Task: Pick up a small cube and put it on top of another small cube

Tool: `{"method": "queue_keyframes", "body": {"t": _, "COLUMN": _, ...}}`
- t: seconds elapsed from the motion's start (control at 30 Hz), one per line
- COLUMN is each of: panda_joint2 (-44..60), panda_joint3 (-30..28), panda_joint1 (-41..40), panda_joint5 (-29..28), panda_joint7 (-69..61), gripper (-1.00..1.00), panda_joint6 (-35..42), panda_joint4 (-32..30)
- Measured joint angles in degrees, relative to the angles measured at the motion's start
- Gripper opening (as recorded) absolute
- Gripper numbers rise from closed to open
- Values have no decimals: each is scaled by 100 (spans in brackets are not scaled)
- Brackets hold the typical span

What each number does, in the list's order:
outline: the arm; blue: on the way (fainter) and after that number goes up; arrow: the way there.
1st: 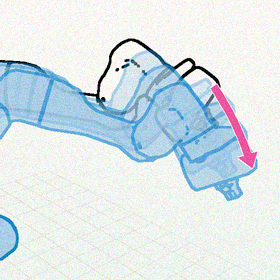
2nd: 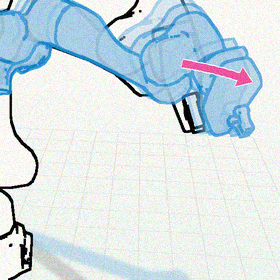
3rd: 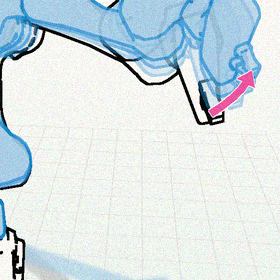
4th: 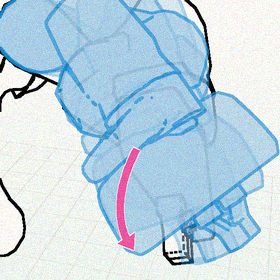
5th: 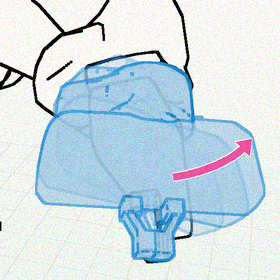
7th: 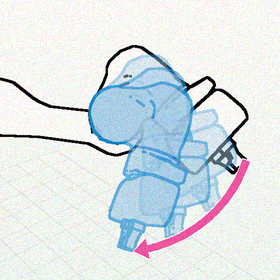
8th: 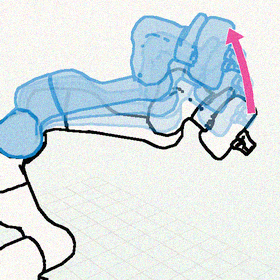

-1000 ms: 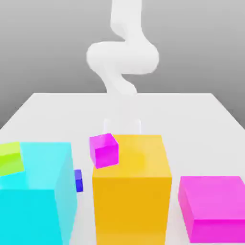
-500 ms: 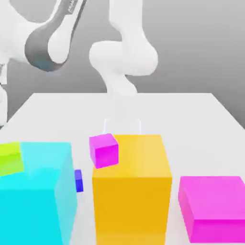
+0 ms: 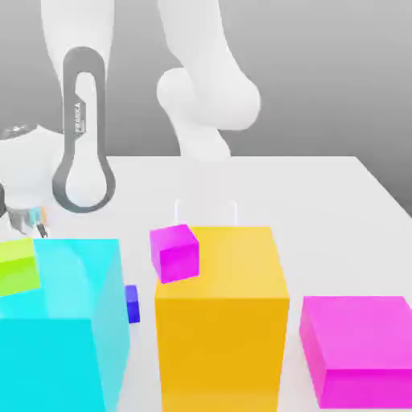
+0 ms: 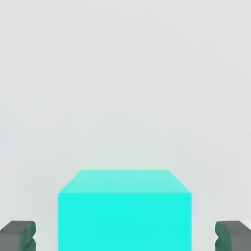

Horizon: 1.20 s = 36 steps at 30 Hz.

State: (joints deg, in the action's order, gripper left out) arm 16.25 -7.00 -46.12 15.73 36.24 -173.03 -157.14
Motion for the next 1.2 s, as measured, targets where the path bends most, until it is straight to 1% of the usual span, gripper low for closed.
{"method": "queue_keyframes", "body": {"t": 0.1, "panda_joint2": 0, "panda_joint3": 1, "panda_joint1": 0, "panda_joint5": -12, "panda_joint7": 12, "gripper": -100, "panda_joint6": 2, "panda_joint4": 0}}
{"method": "queue_keyframes", "body": {"t": 0.13, "panda_joint2": 86, "panda_joint3": 96, "panda_joint1": -86, "panda_joint5": 30, "panda_joint7": -23, "gripper": -100, "panda_joint6": -70, "panda_joint4": 17}}
{"method": "queue_keyframes", "body": {"t": 0.2, "panda_joint2": -104, "panda_joint3": -76, "panda_joint1": 58, "panda_joint5": -89, "panda_joint7": 70, "gripper": -100, "panda_joint6": 82, "panda_joint4": -25}}
{"method": "queue_keyframes", "body": {"t": 0.27, "panda_joint2": -463, "panda_joint3": -376, "panda_joint1": 280, "panda_joint5": -413, "panda_joint7": 317, "gripper": -100, "panda_joint6": 363, "panda_joint4": -103}}
{"method": "queue_keyframes", "body": {"t": 0.37, "panda_joint2": -1084, "panda_joint3": -645, "panda_joint1": 389, "panda_joint5": -1086, "panda_joint7": 813, "gripper": -100, "panda_joint6": 840, "panda_joint4": -227}}
{"method": "queue_keyframes", "body": {"t": 0.43, "panda_joint2": -1283, "panda_joint3": -726, "panda_joint1": 311, "panda_joint5": -1265, "panda_joint7": 1014, "gripper": -100, "panda_joint6": 1115, "panda_joint4": -156}}
{"method": "queue_keyframes", "body": {"t": 0.63, "panda_joint2": -1751, "panda_joint3": -537, "panda_joint1": 728, "panda_joint5": -2072, "panda_joint7": 1845, "gripper": -100, "panda_joint6": 1669, "panda_joint4": -322}}
{"method": "queue_keyframes", "body": {"t": 0.8, "panda_joint2": -2120, "panda_joint3": -259, "panda_joint1": 1021, "panda_joint5": -2521, "panda_joint7": 2386, "gripper": -100, "panda_joint6": 2092, "panda_joint4": -511}}
{"method": "queue_keyframes", "body": {"t": 0.93, "panda_joint2": -2699, "panda_joint3": 373, "panda_joint1": 1705, "panda_joint5": -2333, "panda_joint7": 2767, "gripper": -100, "panda_joint6": 2100, "panda_joint4": -969}}
{"method": "queue_keyframes", "body": {"t": 1.03, "panda_joint2": -3151, "panda_joint3": 492, "panda_joint1": 1983, "panda_joint5": -1832, "panda_joint7": 3174, "gripper": -100, "panda_joint6": 2020, "panda_joint4": -1158}}
{"method": "queue_keyframes", "body": {"t": 1.1, "panda_joint2": -2985, "panda_joint3": 511, "panda_joint1": 2039, "panda_joint5": -1696, "panda_joint7": 3310, "gripper": -100, "panda_joint6": 1780, "panda_joint4": -1181}}
{"method": "queue_keyframes", "body": {"t": 1.2, "panda_joint2": -2439, "panda_joint3": 504, "panda_joint1": 2080, "panda_joint5": -1622, "panda_joint7": 3326, "gripper": -100, "panda_joint6": 1233, "panda_joint4": -1168}}
